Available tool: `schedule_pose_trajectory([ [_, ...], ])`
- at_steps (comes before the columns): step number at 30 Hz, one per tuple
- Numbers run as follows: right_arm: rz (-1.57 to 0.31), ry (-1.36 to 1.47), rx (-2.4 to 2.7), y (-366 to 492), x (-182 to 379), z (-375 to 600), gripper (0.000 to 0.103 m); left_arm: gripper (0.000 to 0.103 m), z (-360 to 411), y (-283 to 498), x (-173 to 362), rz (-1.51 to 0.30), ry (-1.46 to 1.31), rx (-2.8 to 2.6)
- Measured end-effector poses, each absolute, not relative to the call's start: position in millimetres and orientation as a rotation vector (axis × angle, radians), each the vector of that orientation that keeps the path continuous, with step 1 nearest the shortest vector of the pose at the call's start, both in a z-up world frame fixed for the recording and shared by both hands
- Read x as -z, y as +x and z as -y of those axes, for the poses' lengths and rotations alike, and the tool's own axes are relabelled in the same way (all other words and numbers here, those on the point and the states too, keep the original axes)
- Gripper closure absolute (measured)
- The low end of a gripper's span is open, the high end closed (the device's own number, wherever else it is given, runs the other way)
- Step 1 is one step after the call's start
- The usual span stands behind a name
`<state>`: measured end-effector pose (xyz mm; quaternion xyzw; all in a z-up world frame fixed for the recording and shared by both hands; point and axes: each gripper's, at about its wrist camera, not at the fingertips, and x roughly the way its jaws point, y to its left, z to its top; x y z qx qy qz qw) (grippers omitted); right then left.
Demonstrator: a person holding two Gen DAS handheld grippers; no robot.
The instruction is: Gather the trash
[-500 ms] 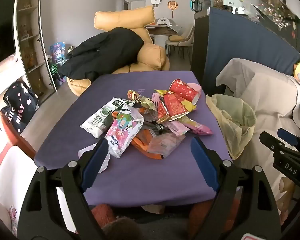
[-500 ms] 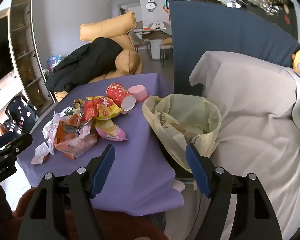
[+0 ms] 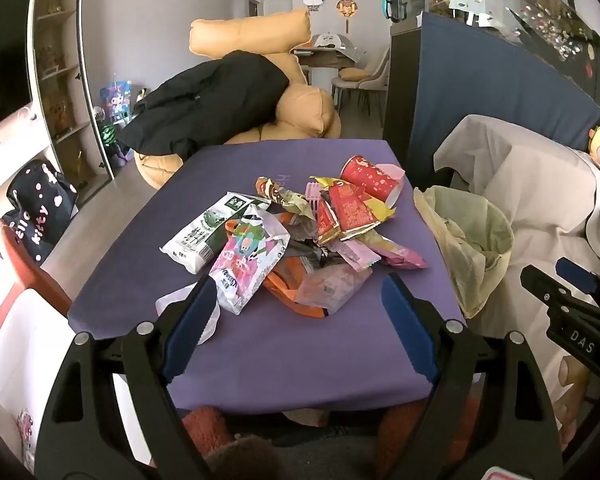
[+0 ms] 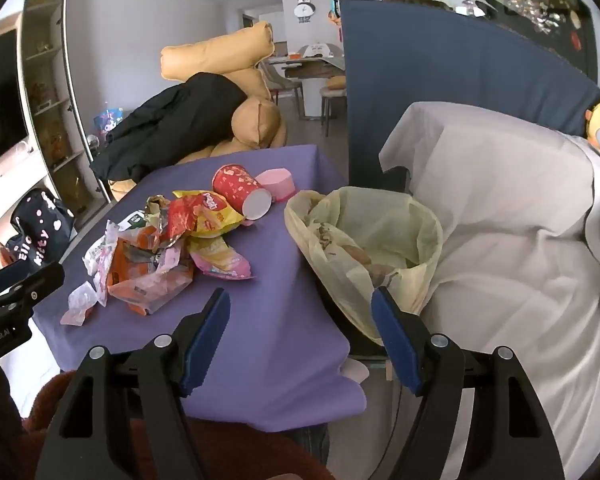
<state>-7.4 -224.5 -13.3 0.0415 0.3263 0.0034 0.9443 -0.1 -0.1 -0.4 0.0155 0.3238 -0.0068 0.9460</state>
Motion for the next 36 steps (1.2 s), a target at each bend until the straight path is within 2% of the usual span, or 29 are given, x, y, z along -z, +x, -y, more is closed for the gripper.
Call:
schedule_pose_trajectory([
  [36, -0.662, 0.089, 0.005, -5.5, 11.4, 227.9, 0.034, 0.022, -0.5, 1.2, 0.6, -0.669, 0.028, 0.016],
])
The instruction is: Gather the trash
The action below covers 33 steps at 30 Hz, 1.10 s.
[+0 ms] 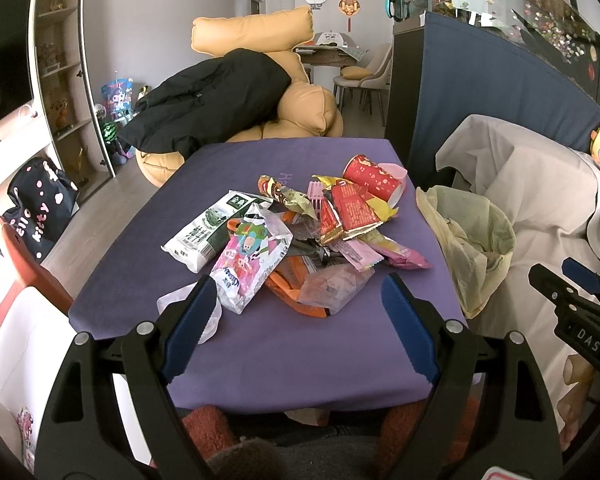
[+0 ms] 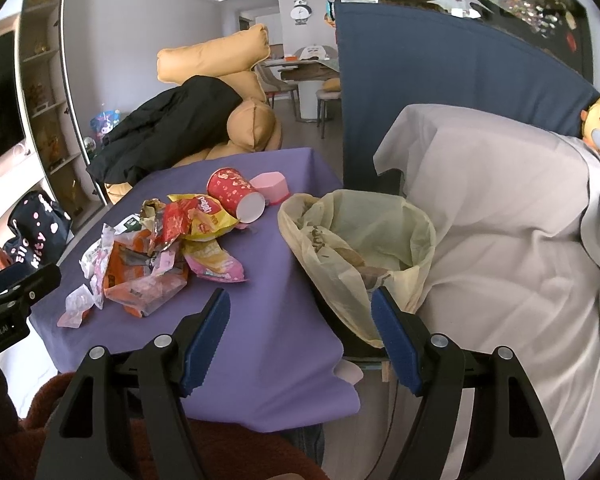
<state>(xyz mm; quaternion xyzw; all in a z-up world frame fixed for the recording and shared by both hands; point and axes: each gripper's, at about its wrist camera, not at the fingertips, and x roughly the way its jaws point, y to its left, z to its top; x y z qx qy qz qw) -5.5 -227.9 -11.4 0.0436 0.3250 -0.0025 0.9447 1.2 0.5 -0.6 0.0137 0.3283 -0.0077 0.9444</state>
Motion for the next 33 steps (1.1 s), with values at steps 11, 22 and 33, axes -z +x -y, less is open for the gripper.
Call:
schedule_pose_trajectory([
  [11, -0.66, 0.09, 0.006, -5.8, 11.9, 229.2, 0.034, 0.022, -2.6, 4.0, 1.7, -0.671, 0.028, 0.015],
  [22, -0.662, 0.09, 0.006, -5.7, 11.7, 229.4, 0.034, 0.022, -2.6, 4.2, 1.7, -0.672, 0.027, 0.015],
  [33, -0.661, 0.09, 0.007, -5.7, 11.7, 229.4, 0.034, 0.022, -2.7, 4.4, 1.6, -0.674, 0.027, 0.015],
])
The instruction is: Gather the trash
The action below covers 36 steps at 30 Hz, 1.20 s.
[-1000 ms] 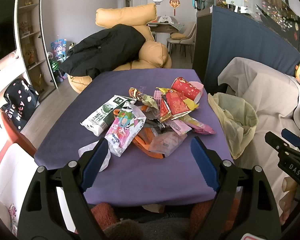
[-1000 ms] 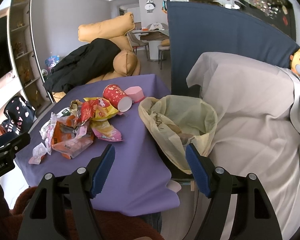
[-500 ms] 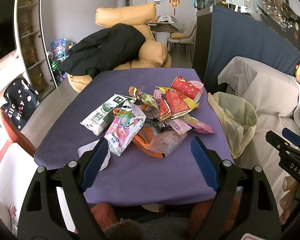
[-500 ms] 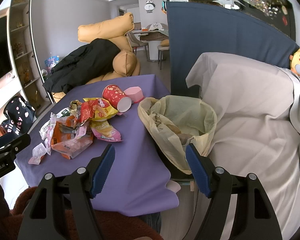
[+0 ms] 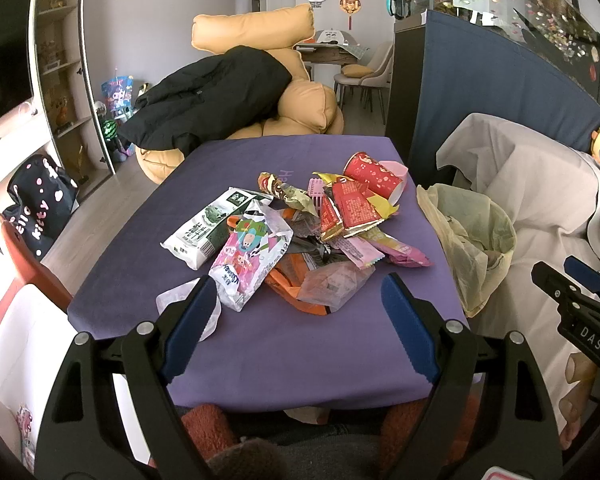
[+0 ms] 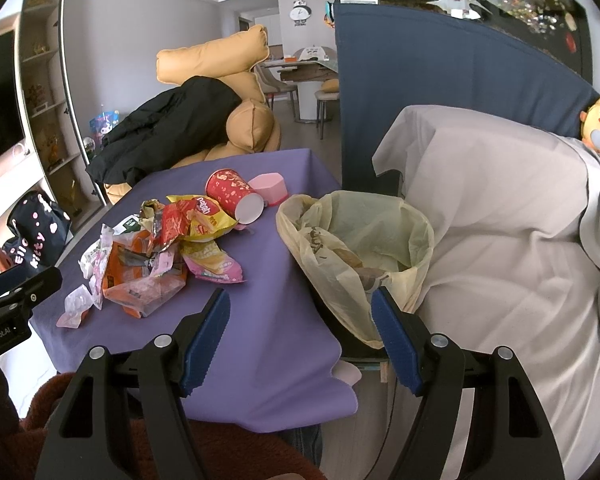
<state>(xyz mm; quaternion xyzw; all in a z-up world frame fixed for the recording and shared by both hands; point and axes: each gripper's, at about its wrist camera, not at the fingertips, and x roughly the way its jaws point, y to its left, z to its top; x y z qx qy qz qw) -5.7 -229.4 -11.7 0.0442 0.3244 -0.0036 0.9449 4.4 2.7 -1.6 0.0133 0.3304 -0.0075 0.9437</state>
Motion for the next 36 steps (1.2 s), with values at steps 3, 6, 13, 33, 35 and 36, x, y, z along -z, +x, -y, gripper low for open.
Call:
schedule_pose_trajectory([
  [3, -0.661, 0.09, 0.006, -5.5, 12.0, 228.9, 0.034, 0.022, -2.7, 4.4, 1.6, -0.674, 0.026, 0.015],
  [6, -0.661, 0.09, 0.007, -5.5, 11.8, 229.4, 0.034, 0.022, -5.8, 3.2, 3.3, -0.675, 0.027, 0.016],
  [13, -0.651, 0.074, 0.024, 0.4, 10.9, 234.9, 0.034, 0.022, -11.5, 6.9, 4.1, -0.674, 0.006, 0.031],
  [33, -0.739, 0.045, -0.101, 81.2, 43.4, 206.6, 0.034, 0.016, -167.9, 73.2, 72.0, -0.749, -0.208, 0.074],
  [35, -0.758, 0.035, -0.112, 83.0, 49.4, 201.1, 0.034, 0.016, -161.8, 70.5, 85.5, -0.805, -0.165, 0.104],
  [36, -0.764, 0.029, -0.118, 83.1, 51.4, 198.7, 0.034, 0.016, -158.1, 68.4, 93.2, -0.829, -0.15, 0.111],
])
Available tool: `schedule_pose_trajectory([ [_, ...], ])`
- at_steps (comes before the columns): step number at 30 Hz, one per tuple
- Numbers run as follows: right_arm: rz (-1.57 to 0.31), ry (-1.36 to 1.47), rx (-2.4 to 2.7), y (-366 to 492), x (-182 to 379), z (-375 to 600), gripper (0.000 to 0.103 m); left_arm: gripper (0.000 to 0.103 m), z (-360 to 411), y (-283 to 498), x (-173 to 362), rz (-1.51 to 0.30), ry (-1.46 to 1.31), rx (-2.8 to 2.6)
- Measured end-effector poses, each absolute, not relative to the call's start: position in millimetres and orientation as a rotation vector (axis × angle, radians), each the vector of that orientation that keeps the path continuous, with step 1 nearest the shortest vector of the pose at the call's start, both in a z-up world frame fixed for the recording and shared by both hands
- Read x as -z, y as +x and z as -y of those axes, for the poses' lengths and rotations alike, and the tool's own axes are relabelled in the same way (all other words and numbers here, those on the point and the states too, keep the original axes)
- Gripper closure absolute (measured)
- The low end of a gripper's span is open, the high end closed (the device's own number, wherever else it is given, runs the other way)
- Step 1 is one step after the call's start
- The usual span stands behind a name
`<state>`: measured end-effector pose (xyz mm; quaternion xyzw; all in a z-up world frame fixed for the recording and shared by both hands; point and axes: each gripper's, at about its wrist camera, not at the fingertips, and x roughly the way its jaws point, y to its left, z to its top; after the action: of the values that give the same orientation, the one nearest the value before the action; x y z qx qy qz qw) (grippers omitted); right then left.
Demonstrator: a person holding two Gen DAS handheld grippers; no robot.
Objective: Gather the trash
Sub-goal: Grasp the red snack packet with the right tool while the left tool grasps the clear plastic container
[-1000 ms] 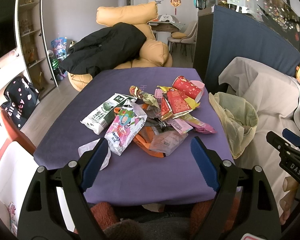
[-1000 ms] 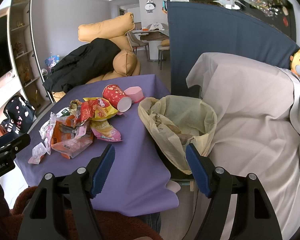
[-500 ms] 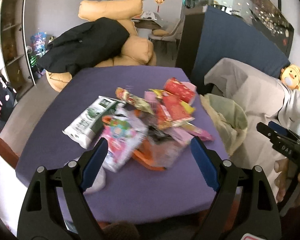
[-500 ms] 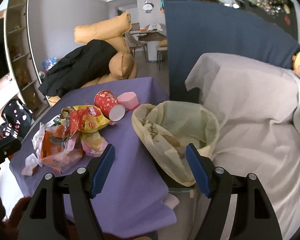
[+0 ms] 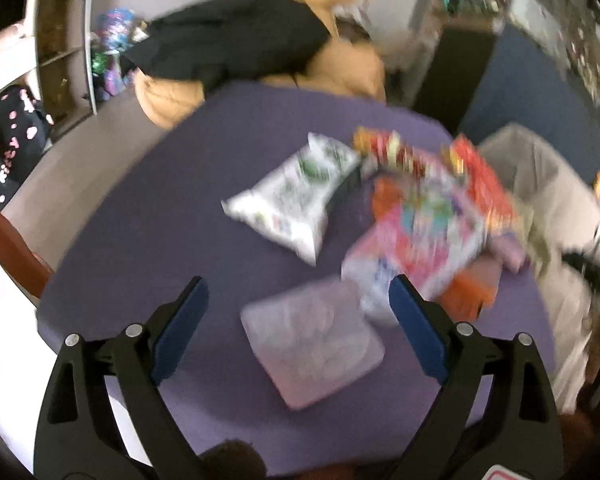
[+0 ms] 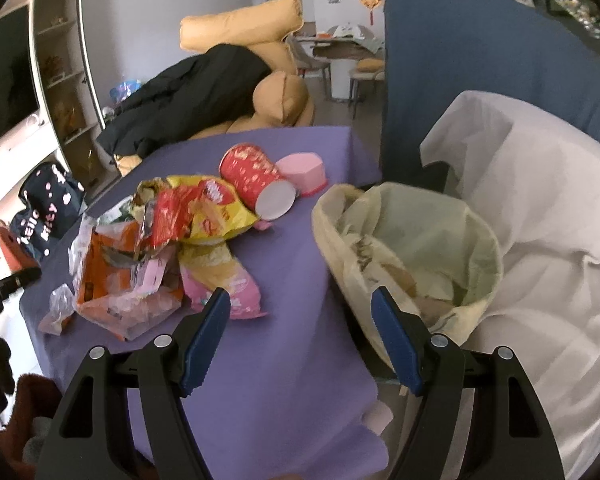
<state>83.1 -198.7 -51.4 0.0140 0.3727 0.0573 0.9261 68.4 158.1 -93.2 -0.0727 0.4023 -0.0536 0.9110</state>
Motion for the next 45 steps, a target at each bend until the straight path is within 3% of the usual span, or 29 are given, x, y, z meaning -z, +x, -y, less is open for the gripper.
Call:
schedule_pose_trajectory([
  [5, -0.773, 0.005, -0.135, 78.8, 57.3, 189.9, 0.034, 0.019, -158.9, 64.1, 116.4, -0.88, -0.147, 0.119],
  [17, -0.798, 0.023, -0.147, 72.7, 68.6, 188.5, 0.034, 0.042, -173.6, 62.7, 123.4, -0.89, -0.223, 0.079],
  [24, -0.8, 0.027, -0.158, 71.6, 69.6, 188.1, 0.034, 0.091, -171.2, 73.6, 123.5, -0.89, -0.22, 0.053],
  [26, -0.798, 0.023, -0.163, 71.3, 68.9, 187.6, 0.034, 0.098, -169.9, 76.0, 123.6, -0.892, -0.243, 0.077],
  [42, -0.722, -0.013, -0.277, 107.5, 35.0, 148.7, 0.034, 0.102, -166.5, 67.6, 84.5, -0.78, -0.287, 0.153],
  [45, -0.752, -0.008, -0.302, 134.4, 36.1, 133.8, 0.038, 0.102, -165.1, 69.2, 77.5, -0.765, -0.29, 0.161],
])
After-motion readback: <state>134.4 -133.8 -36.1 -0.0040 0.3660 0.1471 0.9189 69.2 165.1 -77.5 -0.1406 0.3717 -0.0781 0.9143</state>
